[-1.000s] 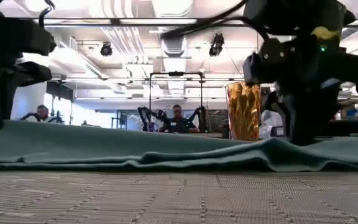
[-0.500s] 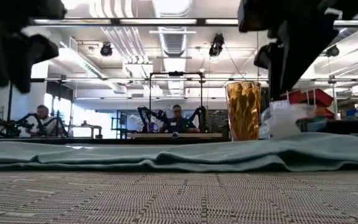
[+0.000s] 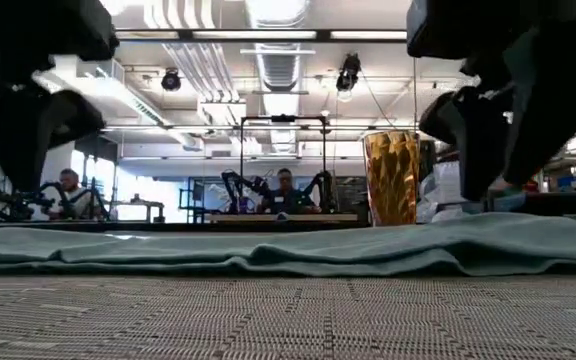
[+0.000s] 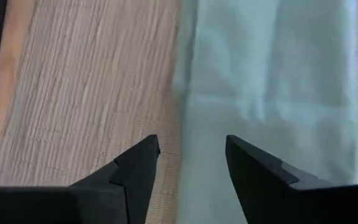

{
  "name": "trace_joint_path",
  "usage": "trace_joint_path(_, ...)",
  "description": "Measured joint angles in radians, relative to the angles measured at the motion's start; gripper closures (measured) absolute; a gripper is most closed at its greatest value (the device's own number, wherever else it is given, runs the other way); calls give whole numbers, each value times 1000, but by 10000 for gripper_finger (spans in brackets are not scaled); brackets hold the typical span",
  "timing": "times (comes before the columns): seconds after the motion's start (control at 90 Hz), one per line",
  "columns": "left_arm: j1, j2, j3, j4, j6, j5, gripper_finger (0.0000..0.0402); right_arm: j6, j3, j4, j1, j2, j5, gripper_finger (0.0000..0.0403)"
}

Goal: Set table place
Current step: Fold the blue table napkin

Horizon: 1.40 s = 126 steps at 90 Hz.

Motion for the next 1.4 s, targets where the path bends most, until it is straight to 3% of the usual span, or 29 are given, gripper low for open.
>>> trace_joint_path(0.211,-8,62,0,-4,-1,59,298,7,0,0,0,0,4,252)
trace_joint_path(0.444,-10,64,0,-97,-1,12,324,7,0,-1,0,-1,3,274)
trace_joint_path(0.767,-10,64,-3,-98,25,12,378,27,5,-13,0,-1,-1,309)
trace_joint_path(0.878,-10,64,-3,-98,25,12,398,43,27,-54,0,-5,-46,322)
trace_joint_path(1.022,-10,64,-3,-98,21,12,396,83,37,-92,15,-5,-98,337)
trace_joint_path(1.189,-10,64,-3,-91,21,10,400,96,4,-93,38,-6,-2,339)
trace_joint_path(1.4,-10,64,-3,-86,21,8,400,94,1,-16,41,8,91,296)
